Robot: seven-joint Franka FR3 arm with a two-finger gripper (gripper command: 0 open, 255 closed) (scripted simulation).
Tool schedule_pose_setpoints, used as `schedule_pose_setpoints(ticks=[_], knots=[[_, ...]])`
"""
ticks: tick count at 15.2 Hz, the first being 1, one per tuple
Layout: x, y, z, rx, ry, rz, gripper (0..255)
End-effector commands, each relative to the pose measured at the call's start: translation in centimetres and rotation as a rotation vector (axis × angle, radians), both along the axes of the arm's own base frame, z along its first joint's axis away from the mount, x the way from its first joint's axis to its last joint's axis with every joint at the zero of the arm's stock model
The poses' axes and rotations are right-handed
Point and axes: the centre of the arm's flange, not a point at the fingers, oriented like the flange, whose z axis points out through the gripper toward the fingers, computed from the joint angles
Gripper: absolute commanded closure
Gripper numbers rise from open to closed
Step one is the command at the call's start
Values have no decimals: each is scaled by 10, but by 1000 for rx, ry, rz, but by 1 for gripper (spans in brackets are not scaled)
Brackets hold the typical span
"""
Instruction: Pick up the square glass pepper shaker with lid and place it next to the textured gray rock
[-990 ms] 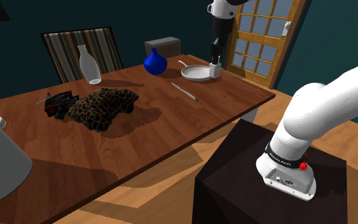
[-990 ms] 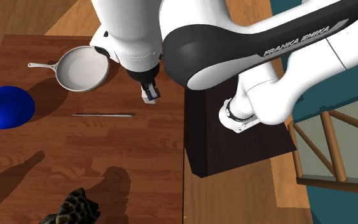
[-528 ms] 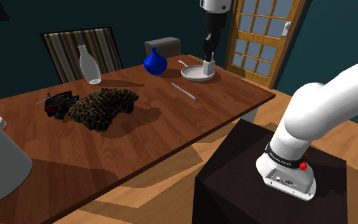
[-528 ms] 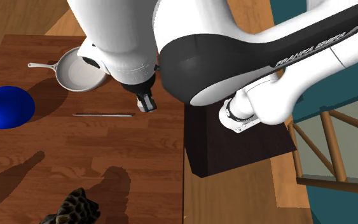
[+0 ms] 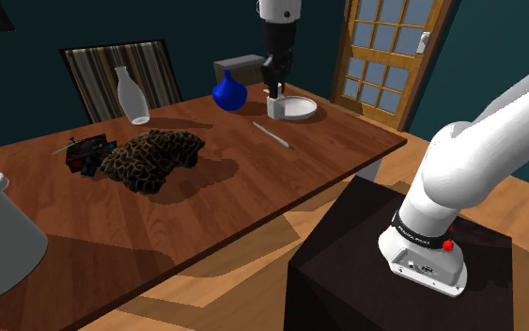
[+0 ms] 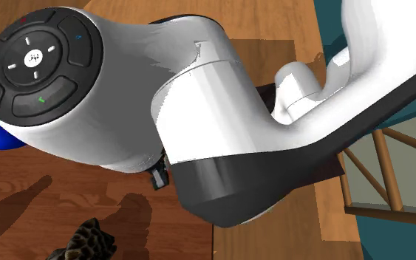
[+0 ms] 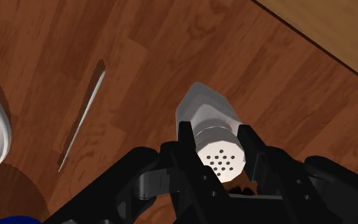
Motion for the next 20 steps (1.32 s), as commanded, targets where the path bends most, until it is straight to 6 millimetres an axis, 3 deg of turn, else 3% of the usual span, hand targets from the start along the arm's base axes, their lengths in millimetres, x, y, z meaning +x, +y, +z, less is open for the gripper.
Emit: schedule_pose_setpoints(ticks=[1, 20], knots=[[12, 22, 1, 1, 0, -1, 255], [115, 248, 2, 1, 0, -1, 255]])
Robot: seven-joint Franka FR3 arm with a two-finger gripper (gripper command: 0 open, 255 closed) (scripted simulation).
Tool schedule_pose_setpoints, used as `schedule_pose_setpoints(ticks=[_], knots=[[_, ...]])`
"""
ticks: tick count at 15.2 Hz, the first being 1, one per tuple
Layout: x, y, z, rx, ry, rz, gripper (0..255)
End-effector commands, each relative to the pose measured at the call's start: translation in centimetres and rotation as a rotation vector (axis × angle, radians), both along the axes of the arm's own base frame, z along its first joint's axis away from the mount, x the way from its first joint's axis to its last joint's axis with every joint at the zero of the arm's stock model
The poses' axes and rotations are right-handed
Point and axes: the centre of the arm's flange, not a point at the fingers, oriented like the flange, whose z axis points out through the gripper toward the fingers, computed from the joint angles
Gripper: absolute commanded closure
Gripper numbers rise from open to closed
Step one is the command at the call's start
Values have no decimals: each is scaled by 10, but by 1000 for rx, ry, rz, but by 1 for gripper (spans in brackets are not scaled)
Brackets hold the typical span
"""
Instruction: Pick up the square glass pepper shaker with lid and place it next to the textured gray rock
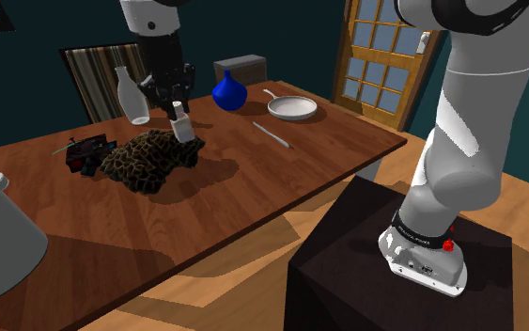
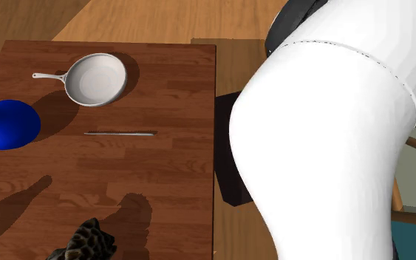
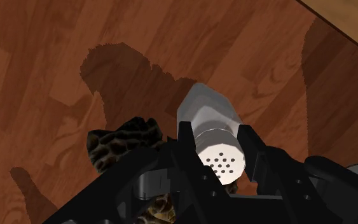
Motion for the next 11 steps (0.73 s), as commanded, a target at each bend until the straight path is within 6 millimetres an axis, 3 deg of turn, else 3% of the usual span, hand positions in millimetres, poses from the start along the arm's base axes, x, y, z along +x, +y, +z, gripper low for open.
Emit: schedule_pose_setpoints(ticks=[1, 11], knots=[[5, 11, -2, 0, 0, -2, 255], [5, 11, -55, 0, 0, -2, 255]])
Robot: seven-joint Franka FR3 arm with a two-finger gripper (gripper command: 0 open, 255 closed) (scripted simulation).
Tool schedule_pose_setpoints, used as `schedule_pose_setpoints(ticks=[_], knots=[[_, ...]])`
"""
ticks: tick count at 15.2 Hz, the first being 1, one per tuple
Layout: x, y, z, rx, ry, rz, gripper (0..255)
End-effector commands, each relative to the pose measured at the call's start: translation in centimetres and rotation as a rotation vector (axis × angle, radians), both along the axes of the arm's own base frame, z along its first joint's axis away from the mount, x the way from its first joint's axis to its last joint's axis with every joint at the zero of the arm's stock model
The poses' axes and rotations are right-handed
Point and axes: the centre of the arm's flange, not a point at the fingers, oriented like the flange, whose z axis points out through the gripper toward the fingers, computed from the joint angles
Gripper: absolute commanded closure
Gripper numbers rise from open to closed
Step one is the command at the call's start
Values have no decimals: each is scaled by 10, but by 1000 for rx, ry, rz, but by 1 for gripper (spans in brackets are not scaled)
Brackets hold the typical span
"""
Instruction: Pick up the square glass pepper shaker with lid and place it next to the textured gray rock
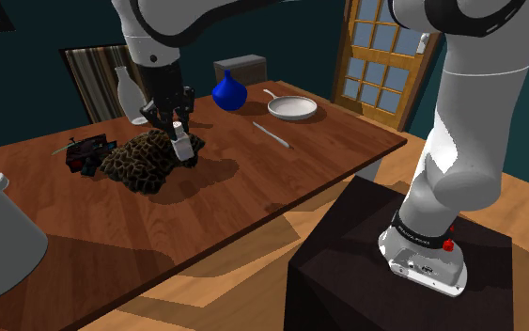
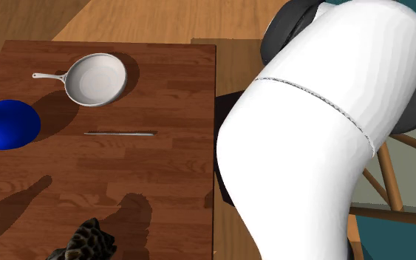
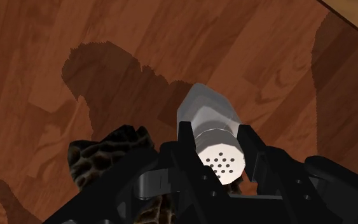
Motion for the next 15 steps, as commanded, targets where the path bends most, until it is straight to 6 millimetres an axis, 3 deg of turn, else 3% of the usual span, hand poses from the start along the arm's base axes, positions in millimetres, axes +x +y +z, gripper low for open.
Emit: schedule_pose_setpoints(ticks=[1, 15], knots=[[0, 1, -11, 0, 0, 0, 255], [0, 1, -84, 0, 0, 0, 255]])
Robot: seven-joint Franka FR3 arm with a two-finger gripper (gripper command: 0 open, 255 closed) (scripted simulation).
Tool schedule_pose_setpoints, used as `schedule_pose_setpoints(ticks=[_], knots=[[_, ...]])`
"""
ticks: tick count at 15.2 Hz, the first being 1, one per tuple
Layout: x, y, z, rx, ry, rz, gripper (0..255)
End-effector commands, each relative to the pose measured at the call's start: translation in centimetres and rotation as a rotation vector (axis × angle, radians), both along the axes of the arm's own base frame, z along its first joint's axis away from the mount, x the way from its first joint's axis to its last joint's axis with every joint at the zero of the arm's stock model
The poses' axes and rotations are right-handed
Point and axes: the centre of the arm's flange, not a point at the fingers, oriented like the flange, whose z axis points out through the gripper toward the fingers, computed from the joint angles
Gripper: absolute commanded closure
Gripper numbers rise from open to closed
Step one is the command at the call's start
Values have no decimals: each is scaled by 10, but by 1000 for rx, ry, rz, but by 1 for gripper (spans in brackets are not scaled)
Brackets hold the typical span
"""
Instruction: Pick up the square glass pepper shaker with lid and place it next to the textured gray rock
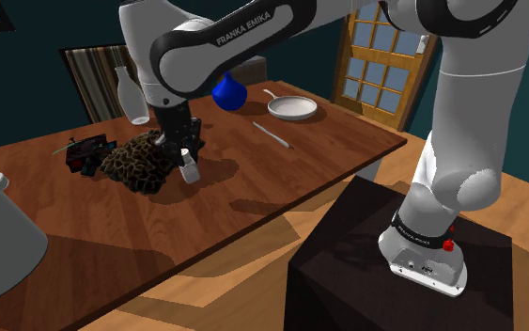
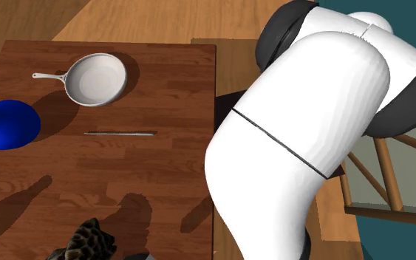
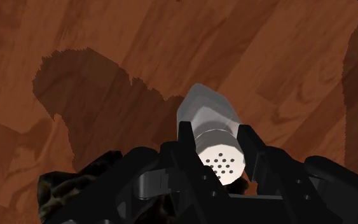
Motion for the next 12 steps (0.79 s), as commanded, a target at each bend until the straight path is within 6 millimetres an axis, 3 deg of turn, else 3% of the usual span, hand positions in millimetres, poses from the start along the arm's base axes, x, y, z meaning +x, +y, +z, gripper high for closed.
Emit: schedule_pose_setpoints(ticks=[1, 12], knots=[[1, 1, -11, 0, -1, 0, 255], [1, 1, -69, 0, -1, 0, 255]])
